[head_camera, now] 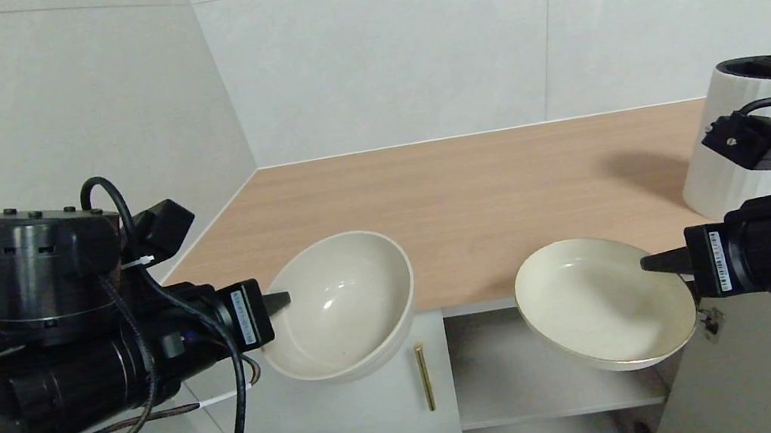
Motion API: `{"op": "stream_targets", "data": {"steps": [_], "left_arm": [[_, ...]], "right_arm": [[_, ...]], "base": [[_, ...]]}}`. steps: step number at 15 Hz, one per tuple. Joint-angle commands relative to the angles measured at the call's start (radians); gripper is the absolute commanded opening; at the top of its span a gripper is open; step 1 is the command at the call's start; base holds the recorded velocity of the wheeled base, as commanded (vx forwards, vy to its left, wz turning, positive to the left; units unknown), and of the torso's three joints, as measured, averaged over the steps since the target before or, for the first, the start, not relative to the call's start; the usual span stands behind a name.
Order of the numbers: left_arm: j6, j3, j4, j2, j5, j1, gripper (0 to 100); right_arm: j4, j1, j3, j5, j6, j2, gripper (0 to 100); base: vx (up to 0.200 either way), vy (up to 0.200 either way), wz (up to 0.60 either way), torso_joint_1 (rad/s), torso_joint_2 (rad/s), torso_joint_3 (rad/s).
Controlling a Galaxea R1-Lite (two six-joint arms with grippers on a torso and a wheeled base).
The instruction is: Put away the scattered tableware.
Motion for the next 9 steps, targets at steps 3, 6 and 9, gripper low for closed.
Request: {"op": "stream_targets", "data": {"steps": [3, 6, 9], "left_arm": [[-0.001, 0.000, 0.000, 0.006, 0.000, 0.000, 0], [-0.001, 0.000, 0.000, 0.008, 0.000, 0.000, 0], [0.001, 0.000, 0.002, 0.009, -0.001, 0.000, 0]], "right_arm": [[-0.003, -0.002, 0.000, -0.003, 0.002, 0.008, 0], [-0.037, -0.008, 0.023, -0.003, 0.003, 0.005, 0], [-0.103, -0.011, 0.065, -0.004, -0.006, 0.008, 0]], "base": [[-0.067, 0.000, 0.00, -0.001, 0.00, 0.002], [0.000, 0.000, 0.00, 0.000, 0.00, 0.000], [0.000, 0.000, 0.00, 0.000, 0.00, 0.000]]}}
